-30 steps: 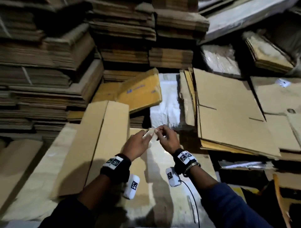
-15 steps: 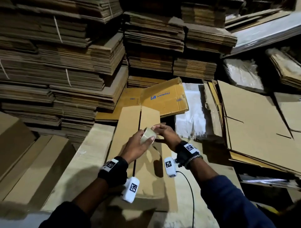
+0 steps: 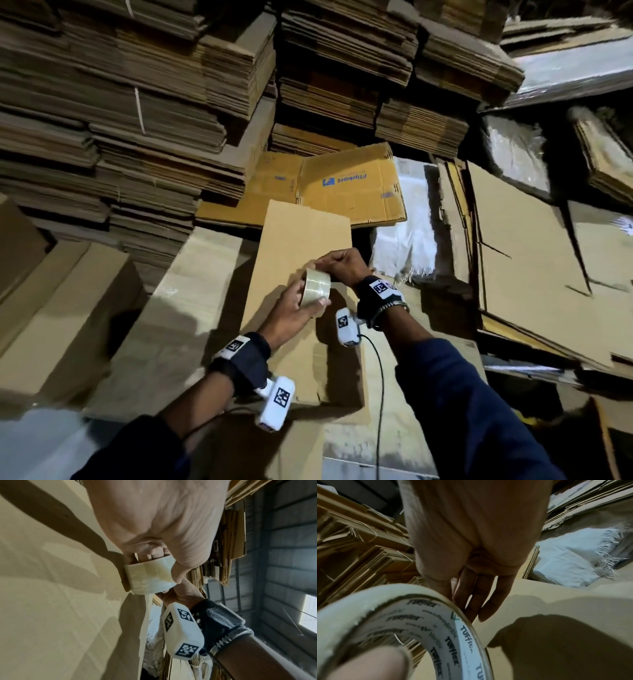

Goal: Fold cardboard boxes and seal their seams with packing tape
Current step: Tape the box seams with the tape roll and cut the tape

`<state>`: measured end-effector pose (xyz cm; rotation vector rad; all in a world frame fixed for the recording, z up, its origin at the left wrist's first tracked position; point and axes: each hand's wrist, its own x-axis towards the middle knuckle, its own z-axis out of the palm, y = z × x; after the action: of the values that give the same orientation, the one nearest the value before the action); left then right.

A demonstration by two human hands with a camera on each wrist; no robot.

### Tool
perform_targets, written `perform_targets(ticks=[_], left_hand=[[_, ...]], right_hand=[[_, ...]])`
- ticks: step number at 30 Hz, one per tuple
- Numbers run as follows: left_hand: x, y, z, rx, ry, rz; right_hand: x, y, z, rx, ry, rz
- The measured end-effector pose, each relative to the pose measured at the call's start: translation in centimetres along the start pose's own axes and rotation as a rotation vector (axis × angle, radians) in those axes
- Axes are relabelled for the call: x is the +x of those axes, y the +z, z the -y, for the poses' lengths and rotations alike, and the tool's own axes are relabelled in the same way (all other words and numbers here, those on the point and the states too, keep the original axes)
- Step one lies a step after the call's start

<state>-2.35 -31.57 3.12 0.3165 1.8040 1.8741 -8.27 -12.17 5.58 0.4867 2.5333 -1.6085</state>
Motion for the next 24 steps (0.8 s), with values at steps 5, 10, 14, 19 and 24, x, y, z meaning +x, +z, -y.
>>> perform_targets(ticks=[5,10,14,19,24], left_hand=[[2.0,-1.2,-0.7,-0.001,-0.001,-0.071],[5.1,-2.2,-1.8,0.081,0.029,-0.149],[7.4,-2.0,-2.5,0.096,0.028,-0.197],[9.1,-1.3,-2.4,0.061,0.041,-0.247],[9.7,-1.0,-1.3,0.014,0.006,-0.241]], right_hand=[[3.3,0.5,-0.4,-0.052,-0.047,0.071],[7.9,0.3,0.5,0.026,-0.083,0.073],[12.6,-0.8,1.0,0.031,-0.076,0.023],[18.1,-2.8,1.8,0.039,-0.068,-0.019],[22.8,-3.7,2.5,0.165,-0.017,-0.087]])
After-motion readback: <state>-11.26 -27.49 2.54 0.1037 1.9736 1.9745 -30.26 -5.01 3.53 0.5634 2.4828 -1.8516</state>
